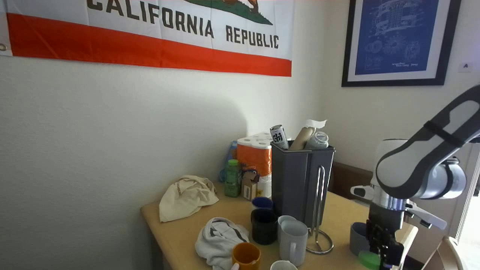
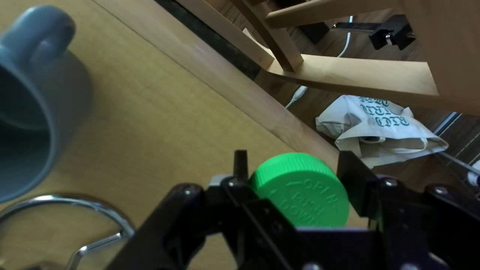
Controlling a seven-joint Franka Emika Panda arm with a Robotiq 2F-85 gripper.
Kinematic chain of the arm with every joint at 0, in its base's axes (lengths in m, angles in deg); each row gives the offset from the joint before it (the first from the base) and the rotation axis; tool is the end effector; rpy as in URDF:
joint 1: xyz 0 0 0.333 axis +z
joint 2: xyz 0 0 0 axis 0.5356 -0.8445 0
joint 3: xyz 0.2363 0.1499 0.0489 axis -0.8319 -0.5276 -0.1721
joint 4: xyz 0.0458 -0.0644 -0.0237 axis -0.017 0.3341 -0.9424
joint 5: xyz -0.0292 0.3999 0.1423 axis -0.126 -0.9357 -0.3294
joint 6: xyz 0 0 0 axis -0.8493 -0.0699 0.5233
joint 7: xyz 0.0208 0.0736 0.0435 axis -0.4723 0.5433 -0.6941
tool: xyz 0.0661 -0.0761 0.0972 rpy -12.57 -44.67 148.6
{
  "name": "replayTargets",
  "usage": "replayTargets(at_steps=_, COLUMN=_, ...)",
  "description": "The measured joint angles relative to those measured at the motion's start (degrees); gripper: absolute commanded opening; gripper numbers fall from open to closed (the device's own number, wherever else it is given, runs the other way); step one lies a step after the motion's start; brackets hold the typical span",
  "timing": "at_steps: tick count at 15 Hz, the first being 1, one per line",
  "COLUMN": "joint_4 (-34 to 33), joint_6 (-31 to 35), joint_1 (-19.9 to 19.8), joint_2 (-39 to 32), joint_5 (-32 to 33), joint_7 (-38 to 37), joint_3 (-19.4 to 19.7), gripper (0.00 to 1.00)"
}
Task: Move the gray bin to the middle of the table then take the green lid off the jar
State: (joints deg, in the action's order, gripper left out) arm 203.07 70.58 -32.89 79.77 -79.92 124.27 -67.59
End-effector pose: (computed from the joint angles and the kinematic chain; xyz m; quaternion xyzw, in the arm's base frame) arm 0.4087 -0.0429 0.1271 -0.9300 -0.3535 -0.0037 0.1005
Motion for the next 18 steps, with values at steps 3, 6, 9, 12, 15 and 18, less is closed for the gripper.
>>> replayTargets(at_steps=3, joint_4=1.1, joint_6=5.8, joint_1=0.4, joint_2=-4.0, joint_5=-2.2, joint_7=1.0, joint_3=-3.5, gripper=0.37)
replayTargets(at_steps=6, joint_4=1.1, joint_6=11.8, joint_1=0.2, joint_2=-7.7, joint_5=-3.3, joint_7=1.0, joint_3=-6.9, gripper=0.87)
replayTargets(at_steps=9, joint_4=0.6, joint_6=16.3, joint_1=-1.0, joint_2=-10.4, joint_5=-3.2, joint_7=1.0, joint_3=-9.5, gripper=0.99)
replayTargets(at_steps=12, joint_4=-0.4, joint_6=17.6, joint_1=-1.2, joint_2=-10.8, joint_5=-2.9, joint_7=0.8, joint_3=-8.5, gripper=1.0)
replayTargets(at_steps=15, joint_4=-2.2, joint_6=15.8, joint_1=-3.5, joint_2=-7.8, joint_5=2.6, joint_7=-4.0, joint_3=-7.3, gripper=1.0)
replayTargets(at_steps=18, joint_4=-5.1, joint_6=4.9, joint_1=-4.2, joint_2=-0.5, joint_5=13.0, joint_7=-14.9, joint_3=-2.8, gripper=1.0)
